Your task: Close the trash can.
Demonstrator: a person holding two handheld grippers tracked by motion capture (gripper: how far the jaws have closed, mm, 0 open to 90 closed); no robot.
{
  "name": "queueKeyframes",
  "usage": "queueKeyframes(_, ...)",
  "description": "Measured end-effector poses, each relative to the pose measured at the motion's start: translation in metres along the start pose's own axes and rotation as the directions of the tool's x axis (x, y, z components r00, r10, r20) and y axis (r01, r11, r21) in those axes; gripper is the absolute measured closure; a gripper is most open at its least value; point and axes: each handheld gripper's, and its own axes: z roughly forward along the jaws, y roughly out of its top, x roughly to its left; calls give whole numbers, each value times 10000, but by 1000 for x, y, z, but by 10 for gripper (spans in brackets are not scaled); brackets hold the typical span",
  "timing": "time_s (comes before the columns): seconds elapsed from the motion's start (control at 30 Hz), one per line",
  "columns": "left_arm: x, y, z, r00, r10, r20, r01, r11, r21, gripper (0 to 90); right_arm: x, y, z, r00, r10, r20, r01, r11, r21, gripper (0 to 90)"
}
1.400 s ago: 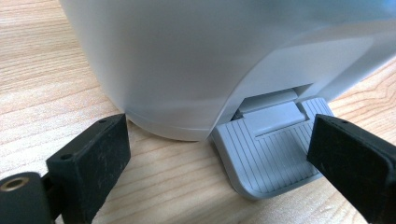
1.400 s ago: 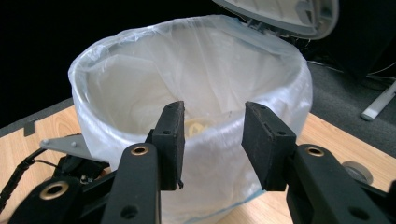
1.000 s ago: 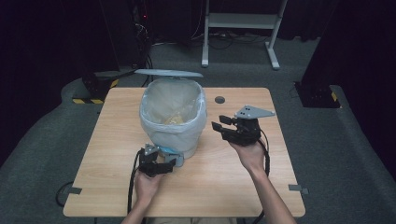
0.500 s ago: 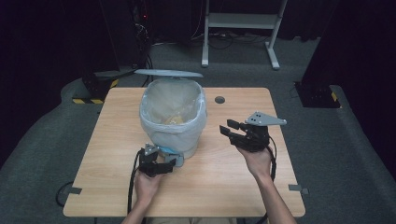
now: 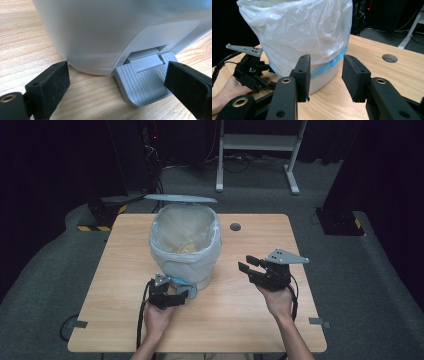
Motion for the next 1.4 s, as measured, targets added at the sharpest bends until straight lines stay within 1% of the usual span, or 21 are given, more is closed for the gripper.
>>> queueKeyframes(0.33,0,0,0,10000,14,-8,-14,10000,7,63,-2,-13,-3,9997,233,69,-234,9997,5,585)
queueKeyframes(0.83,0,0,0,10000,11,-7,-11,10000,-1,62,-1,-24,-7,9994,282,188,-280,9996,-79,585)
queueKeyframes(1.03,0,0,0,10000,29,-3,-29,10000,3,63,0,-29,-8,9992,312,247,-312,9995,-15,585)
queueKeyframes(1.27,0,0,0,10000,18,11,-18,10000,-5,64,-3,-39,-10,9980,574,279,-573,9983,-37,585)
queueKeyframes(1.4,0,0,0,10000,23,12,-23,10000,2,64,-4,-43,-10,9976,619,299,-620,9981,6,585)
